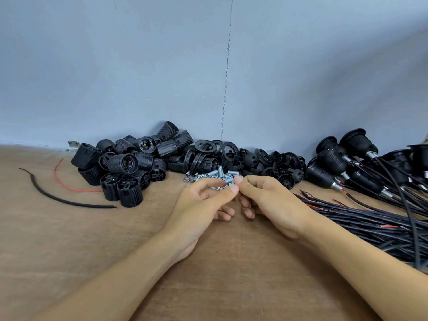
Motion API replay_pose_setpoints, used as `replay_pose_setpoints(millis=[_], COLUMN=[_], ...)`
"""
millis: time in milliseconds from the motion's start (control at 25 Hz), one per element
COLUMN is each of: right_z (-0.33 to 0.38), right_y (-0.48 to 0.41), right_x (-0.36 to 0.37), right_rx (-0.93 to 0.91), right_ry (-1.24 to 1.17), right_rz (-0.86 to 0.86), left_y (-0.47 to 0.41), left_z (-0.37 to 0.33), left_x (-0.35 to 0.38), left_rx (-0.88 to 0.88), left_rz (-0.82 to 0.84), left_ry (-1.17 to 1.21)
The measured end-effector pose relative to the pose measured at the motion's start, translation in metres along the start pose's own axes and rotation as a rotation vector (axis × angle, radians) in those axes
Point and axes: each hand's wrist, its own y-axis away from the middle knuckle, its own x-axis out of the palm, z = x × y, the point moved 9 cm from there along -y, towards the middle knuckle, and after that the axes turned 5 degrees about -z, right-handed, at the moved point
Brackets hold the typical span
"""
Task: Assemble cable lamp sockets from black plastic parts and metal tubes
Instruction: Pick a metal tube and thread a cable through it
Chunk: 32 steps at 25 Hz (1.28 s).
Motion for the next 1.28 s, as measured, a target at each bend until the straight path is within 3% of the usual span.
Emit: replay_pose_setpoints(millis=[240,1280], right_z=[-0.0031,-0.0014], right_y=[-0.0022,-0.0019], right_x=[-0.0018,0.0015], right_rx=[0.030,0.006], right_ry=[-0.034,0.054], right_rz=[0.002,0.028], left_y=[-0.0006,0.0030], left_z=[0.0033,-0.0032], left_x=[-0.0053,-0.0019], left_rx=[-0.006,0.044], left_rz=[-0.034,-0.020], left_ry=[-0.117,-0.061])
